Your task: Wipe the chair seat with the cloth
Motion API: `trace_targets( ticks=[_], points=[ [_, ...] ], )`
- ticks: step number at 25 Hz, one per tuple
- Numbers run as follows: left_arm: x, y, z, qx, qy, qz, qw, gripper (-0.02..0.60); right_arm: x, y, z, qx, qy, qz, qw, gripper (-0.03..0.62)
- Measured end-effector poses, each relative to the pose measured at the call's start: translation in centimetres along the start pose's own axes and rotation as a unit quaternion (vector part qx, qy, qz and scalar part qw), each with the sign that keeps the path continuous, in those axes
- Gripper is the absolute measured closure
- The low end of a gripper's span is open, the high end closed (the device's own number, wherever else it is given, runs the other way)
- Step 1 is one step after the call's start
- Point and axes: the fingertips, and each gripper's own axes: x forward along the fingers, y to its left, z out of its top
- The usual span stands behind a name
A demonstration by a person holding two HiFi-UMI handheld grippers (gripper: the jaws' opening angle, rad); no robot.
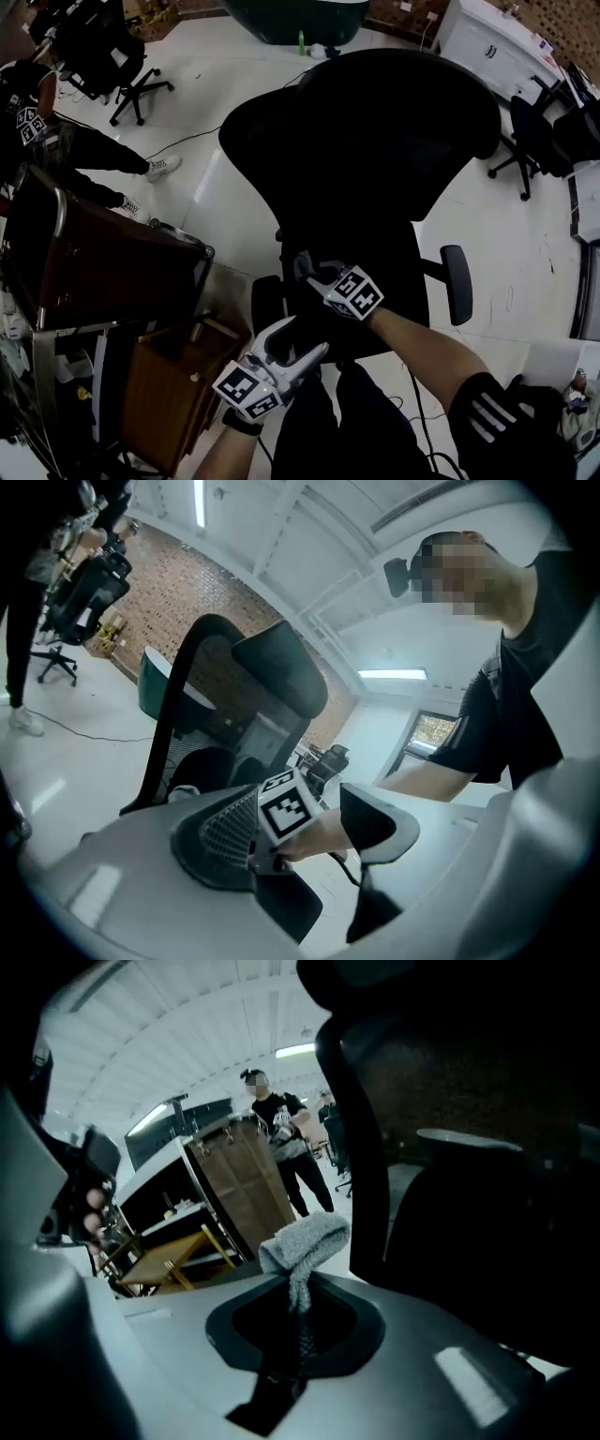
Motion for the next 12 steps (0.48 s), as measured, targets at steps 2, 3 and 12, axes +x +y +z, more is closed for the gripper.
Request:
trace_targets(
  ticks=[2,3,12],
  points=[
    [1.2,1.0,-1.2,-0.009,0.0,0.002,1.0,0.282,3.5,-2.4,-2.5,-0.016,0.04,0.001,0.999,0.565],
    [1.6,1.5,-1.8,-0.013,0.003,0.003,0.9999,0.281,5.3,-3.5,-3.5,-0.023,0.055,0.0,0.998,0.566],
    [3.4,7.8,-6.2,-0.044,0.012,0.035,0.9984,0.282,15.8,-10.0,-9.3,-0.091,0.139,-0.011,0.986,0.565]
  ],
)
